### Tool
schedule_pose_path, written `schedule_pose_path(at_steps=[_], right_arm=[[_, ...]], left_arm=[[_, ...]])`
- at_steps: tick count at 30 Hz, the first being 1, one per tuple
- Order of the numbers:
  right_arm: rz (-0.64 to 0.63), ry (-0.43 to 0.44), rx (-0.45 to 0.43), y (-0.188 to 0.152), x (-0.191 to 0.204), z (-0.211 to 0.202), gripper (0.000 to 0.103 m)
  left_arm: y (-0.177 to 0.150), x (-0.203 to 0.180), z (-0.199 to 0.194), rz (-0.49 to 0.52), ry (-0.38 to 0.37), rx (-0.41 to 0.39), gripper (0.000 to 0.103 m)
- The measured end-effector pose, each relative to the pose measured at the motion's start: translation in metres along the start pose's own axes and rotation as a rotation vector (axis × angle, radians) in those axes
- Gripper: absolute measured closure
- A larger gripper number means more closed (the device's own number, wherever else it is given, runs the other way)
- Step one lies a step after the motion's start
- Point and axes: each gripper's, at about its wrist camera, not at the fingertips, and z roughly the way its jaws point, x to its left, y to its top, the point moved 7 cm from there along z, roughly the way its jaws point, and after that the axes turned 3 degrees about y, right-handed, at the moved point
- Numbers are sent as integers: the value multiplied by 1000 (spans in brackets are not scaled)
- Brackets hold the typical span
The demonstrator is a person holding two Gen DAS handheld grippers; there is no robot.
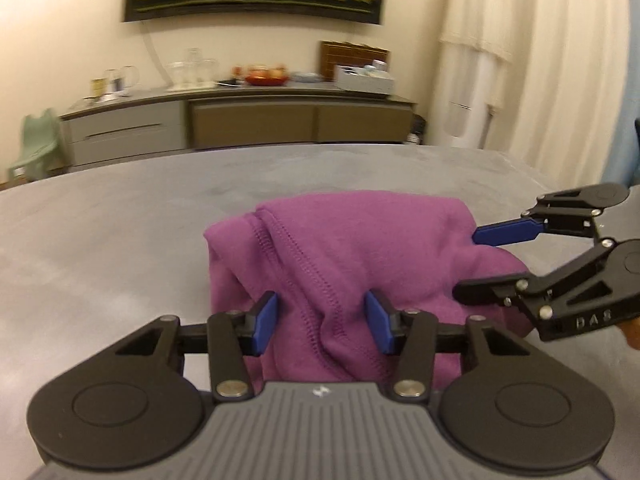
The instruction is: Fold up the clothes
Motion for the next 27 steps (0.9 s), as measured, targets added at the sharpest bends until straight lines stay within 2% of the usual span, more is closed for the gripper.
schedule_pose_path(at_steps=[3,6,10,12,13,15,16,18,20,22,24,25,26,27], right_arm=[[36,-44,29,-6,-35,-2,40],[169,23,17,-5,-68,-9,37],[226,-22,-122,25,-96,-33,40],[218,-7,-161,39,-96,-24,42],[206,3,-154,41,-94,-13,46],[201,3,-97,29,-92,15,53],[201,-2,-65,21,-91,29,53],[218,-7,-65,11,-95,40,51],[220,-12,-51,16,-95,38,50],[191,-27,-55,22,-89,25,50],[218,-14,-107,31,-89,-2,52],[230,9,-139,32,-86,-17,52],[228,27,-144,30,-80,-21,51],[211,38,-111,22,-72,-17,50]], left_arm=[[10,-16,16,24,-37,-24,54],[15,-7,-12,-34,-35,-103,57],[49,8,-32,-127,-34,-188,57],[62,3,-11,-113,-29,-158,57],[61,0,8,-107,-22,-116,57],[46,-3,50,-93,16,-14,56],[37,-3,62,-102,31,-7,52],[34,2,65,-163,30,-5,48],[37,3,58,-163,44,-9,49],[42,2,37,-152,66,-47,56],[39,2,10,-220,32,-99,55],[32,1,5,-224,24,-101,52],[21,-1,10,-208,47,-67,52],[8,-2,22,-191,85,-15,48]])
